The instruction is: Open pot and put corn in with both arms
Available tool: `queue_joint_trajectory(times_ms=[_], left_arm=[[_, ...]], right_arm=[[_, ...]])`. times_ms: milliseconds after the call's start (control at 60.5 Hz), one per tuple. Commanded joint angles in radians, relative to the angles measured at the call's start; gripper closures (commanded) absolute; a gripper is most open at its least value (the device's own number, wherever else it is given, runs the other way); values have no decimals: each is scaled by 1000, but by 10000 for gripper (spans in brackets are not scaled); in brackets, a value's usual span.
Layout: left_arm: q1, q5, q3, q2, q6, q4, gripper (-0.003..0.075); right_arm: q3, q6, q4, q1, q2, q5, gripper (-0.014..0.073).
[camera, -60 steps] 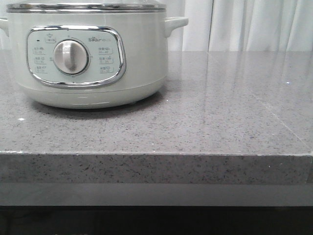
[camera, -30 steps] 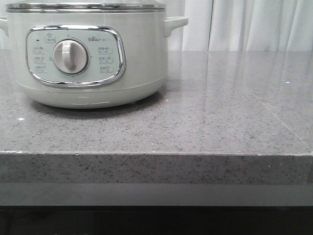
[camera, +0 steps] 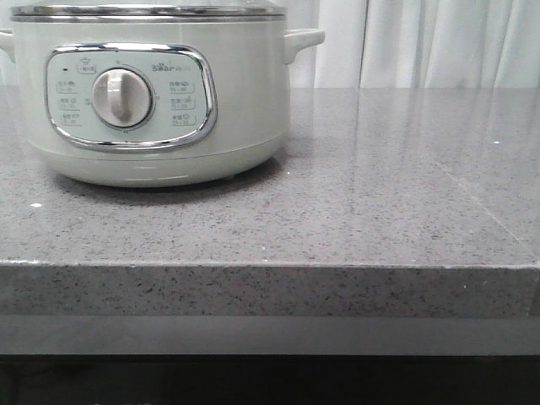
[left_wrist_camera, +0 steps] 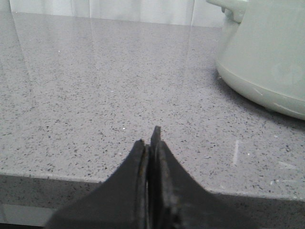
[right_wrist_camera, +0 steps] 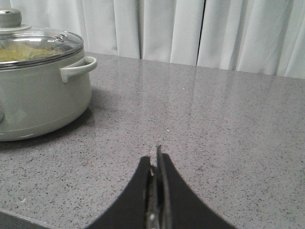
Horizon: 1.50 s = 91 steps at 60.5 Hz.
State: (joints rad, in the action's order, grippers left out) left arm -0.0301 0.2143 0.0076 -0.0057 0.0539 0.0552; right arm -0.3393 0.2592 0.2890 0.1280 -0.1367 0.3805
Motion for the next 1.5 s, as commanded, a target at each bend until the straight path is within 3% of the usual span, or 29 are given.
queue_joint_trajectory(times_ms=[0,165,331,711,1488], left_arm=[[-1,-86,0,-25,-12,3,738],[-1,-86,0,-25,-12,3,738],[-1,-85,0,-25,-12,3,738],[-1,-81,0,-23,-12,3,738],[-1,-80,0,-23,-12,3,738]], right_arm=[[-24,12,-2,-2,-10,-75,662],[32,-6,-31,-9,-10,-148,662],[165,-120,-141,-58,6,-248,662],[364,-124,-140,-104,169,-295,662],[365,-124,-139,-104,169,-282,662]])
